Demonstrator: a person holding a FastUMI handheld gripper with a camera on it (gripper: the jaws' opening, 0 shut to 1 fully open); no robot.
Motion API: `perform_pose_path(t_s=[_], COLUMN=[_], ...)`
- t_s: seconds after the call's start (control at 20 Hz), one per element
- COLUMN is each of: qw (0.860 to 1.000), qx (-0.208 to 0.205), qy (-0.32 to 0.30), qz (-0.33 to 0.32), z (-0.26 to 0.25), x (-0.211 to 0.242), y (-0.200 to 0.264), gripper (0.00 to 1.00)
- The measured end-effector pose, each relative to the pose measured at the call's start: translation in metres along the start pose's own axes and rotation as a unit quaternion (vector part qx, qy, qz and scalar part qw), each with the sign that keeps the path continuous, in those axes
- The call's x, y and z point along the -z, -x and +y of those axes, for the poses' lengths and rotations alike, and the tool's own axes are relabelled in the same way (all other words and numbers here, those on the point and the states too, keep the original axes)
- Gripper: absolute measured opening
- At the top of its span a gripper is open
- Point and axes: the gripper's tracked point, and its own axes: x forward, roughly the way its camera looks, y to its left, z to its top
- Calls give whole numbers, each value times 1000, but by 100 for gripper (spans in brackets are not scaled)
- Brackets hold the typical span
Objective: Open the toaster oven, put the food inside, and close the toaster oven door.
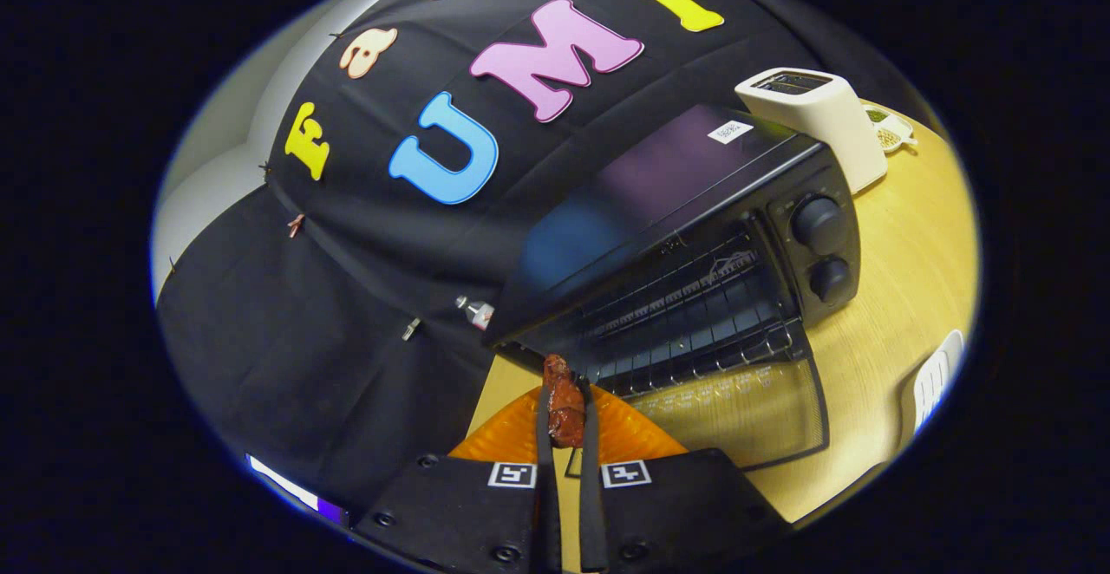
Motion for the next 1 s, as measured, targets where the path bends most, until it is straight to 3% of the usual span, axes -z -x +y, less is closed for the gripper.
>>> perform_pose_path(t_s=[0.35,0.65,0.9,1.0], qw=[998,994,984,981], qx=[-8,21,85,95], qy=[7,71,120,132], qz=[-64,-76,-97,-106], z=[-28,-52,-76,-86], x=[-13,-18,-33,-43], y=[-73,-87,-81,-79], gripper=[13,15,41,44])
